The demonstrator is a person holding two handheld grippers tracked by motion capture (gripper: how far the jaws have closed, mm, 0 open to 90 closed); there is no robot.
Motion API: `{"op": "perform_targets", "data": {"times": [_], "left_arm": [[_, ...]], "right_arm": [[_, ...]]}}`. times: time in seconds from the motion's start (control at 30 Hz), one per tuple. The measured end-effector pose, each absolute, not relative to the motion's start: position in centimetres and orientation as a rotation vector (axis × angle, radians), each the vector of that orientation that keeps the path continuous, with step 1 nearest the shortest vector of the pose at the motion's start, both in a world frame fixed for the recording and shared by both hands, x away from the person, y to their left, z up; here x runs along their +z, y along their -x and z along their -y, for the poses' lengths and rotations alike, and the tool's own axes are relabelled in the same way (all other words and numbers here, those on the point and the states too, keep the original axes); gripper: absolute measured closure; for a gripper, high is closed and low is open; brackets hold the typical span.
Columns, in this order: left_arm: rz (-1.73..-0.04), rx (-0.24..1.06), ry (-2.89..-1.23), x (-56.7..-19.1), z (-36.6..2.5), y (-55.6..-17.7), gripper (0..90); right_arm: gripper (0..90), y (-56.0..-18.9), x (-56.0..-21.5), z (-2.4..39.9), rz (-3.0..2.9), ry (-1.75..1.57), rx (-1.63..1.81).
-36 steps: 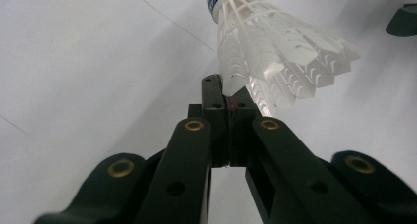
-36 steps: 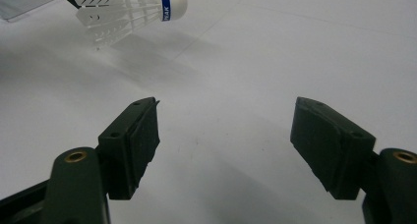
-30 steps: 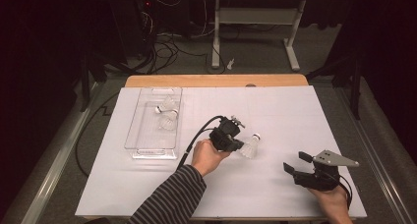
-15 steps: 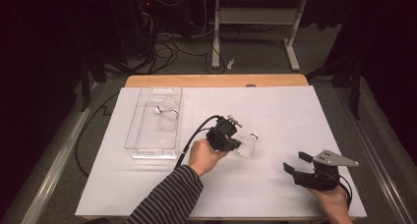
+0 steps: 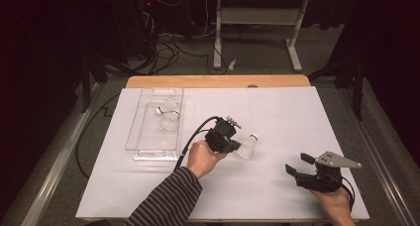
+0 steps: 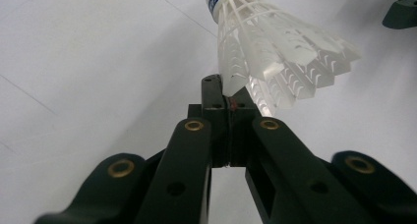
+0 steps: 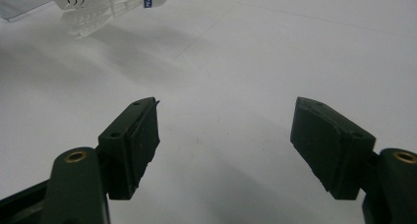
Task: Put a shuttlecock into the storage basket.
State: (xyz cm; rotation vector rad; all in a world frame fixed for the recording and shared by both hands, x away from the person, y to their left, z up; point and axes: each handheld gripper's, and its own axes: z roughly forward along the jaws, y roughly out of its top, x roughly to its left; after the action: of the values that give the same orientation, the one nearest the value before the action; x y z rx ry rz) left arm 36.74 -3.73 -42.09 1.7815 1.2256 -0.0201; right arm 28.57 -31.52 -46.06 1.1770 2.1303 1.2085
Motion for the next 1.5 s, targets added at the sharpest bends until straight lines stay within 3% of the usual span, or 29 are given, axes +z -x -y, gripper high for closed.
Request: {"op": "perform_targets", "data": {"times": [1.5], "left_arm": [[-1.231,-0.005,-1.761,-41.2,1.3,-36.2,89.6]], "right_arm": [[27.3,-28.6,-46.1,31.5,-2.131,-1.177,1.208]]}}
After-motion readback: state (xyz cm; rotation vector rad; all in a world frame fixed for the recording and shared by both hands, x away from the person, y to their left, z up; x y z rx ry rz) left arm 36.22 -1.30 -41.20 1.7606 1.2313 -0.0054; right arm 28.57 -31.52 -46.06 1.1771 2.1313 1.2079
